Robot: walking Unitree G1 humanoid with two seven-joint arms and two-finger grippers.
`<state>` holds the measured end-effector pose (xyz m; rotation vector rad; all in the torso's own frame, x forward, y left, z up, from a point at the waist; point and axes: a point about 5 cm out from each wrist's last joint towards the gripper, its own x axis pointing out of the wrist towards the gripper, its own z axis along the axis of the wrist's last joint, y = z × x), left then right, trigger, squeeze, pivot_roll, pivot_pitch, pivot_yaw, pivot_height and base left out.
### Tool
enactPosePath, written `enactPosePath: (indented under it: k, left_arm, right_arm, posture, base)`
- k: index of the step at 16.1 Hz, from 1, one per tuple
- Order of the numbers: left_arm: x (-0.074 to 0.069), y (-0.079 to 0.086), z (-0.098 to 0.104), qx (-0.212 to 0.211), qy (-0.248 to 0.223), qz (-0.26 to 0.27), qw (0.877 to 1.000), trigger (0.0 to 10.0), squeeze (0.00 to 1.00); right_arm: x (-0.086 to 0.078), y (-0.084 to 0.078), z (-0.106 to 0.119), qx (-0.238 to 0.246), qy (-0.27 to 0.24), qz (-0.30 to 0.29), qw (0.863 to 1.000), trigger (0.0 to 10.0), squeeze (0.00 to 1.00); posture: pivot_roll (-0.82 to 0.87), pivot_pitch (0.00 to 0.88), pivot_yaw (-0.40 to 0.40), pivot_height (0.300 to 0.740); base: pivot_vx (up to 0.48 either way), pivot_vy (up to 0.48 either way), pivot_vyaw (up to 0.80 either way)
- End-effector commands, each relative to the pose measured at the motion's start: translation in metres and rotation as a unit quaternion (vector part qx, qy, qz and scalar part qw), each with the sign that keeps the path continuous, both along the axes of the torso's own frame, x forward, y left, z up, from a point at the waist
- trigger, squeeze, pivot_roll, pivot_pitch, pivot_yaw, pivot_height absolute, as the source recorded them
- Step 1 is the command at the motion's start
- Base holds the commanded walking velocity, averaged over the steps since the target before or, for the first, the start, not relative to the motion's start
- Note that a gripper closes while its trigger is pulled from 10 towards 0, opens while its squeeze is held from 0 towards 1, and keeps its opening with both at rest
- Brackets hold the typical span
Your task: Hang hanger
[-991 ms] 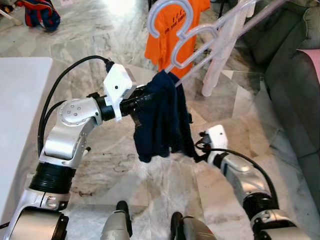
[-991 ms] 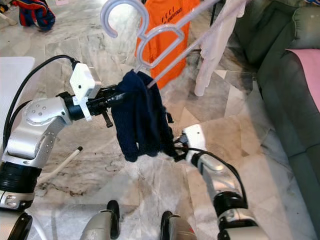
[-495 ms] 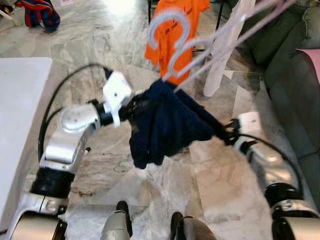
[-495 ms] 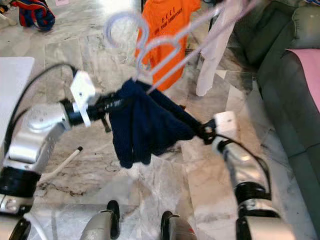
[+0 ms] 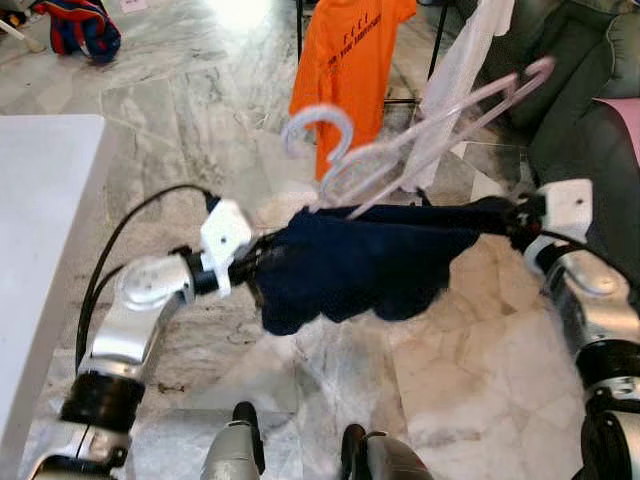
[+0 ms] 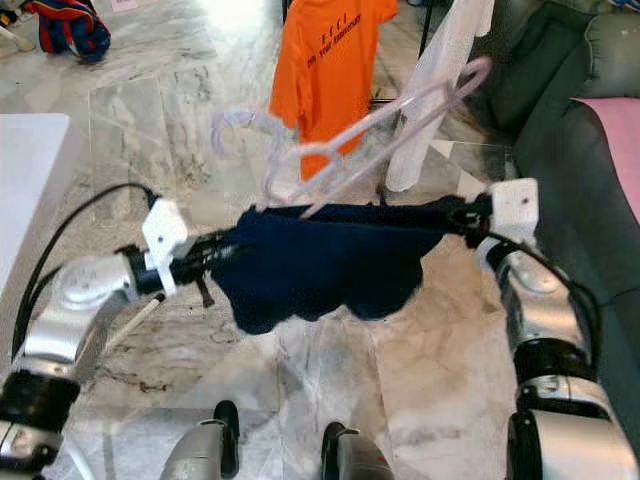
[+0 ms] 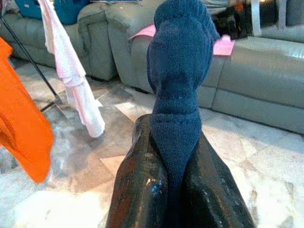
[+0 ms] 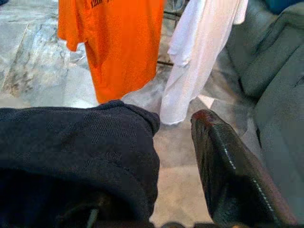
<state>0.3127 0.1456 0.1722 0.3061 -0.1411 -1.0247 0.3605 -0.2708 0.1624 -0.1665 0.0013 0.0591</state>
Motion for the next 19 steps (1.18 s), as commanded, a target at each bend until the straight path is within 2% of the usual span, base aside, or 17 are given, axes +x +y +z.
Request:
enactPosePath:
  k: [1, 4, 5, 6, 9, 16, 18, 19]
  left_arm:
    - [-0.003, 0.014, -0.002, -0.002, -0.005, 0.012, 1.000, 0.0, 0.00]
    - [-0.012, 0.014, -0.015, 0.002, 0.008, -0.009, 1.000, 0.0, 0.00]
    - [-0.019, 0.012, -0.028, 0.013, 0.026, -0.026, 0.999, 0.0, 0.00]
    - [-0.020, 0.011, -0.031, 0.012, 0.032, -0.028, 0.999, 0.0, 0.00]
    - [-0.030, 0.010, -0.056, 0.033, 0.062, -0.046, 0.996, 0.0, 0.00]
    - [-0.030, 0.017, -0.089, 0.062, 0.109, -0.017, 0.992, 0.0, 0.00]
    - [-0.027, 0.019, -0.094, 0.036, 0.130, 0.011, 0.991, 0.0, 0.00]
    - [-0.026, 0.020, -0.096, 0.042, 0.127, 0.015, 0.991, 0.0, 0.00]
  right_arm:
    - [-0.008, -0.031, 0.011, 0.003, -0.015, -0.068, 0.998, 0.0, 0.00]
    - [-0.005, -0.036, 0.027, -0.002, -0.036, -0.074, 0.997, 0.0, 0.00]
    - [-0.001, -0.035, 0.037, -0.010, -0.049, -0.072, 0.996, 0.0, 0.00]
    - [0.000, -0.034, 0.039, -0.011, -0.051, -0.071, 0.996, 0.0, 0.00]
    - [0.005, -0.029, 0.058, -0.023, -0.081, -0.066, 0.994, 0.0, 0.00]
    - [0.008, -0.019, 0.075, -0.024, -0.114, -0.052, 0.992, 0.0, 0.00]
    - [0.007, -0.020, 0.077, -0.023, -0.118, -0.052, 0.991, 0.0, 0.00]
    - [0.006, -0.018, 0.079, -0.022, -0.125, -0.047, 0.991, 0.0, 0.00]
  posture:
    - [0.04, 0.292, -0.048, 0.740]
    - [0.04, 0.293, -0.050, 0.740]
    - [0.04, 0.294, -0.050, 0.740]
    - [0.04, 0.294, -0.050, 0.740]
    - [0.03, 0.295, -0.052, 0.740]
    - [0.02, 0.297, -0.046, 0.740]
    - [0.02, 0.297, -0.044, 0.740]
    - [0.02, 0.297, -0.043, 0.740]
  base:
    - [0.000, 0.000, 0.00]
    - [0.000, 0.000, 0.00]
    - [0.000, 0.000, 0.00]
    - [0.000, 0.000, 0.00]
    - [0.000, 0.000, 0.00]
    - [0.000, 0.000, 0.00]
    - [0.000, 0.000, 0.00]
    - [0.000, 0.000, 0.00]
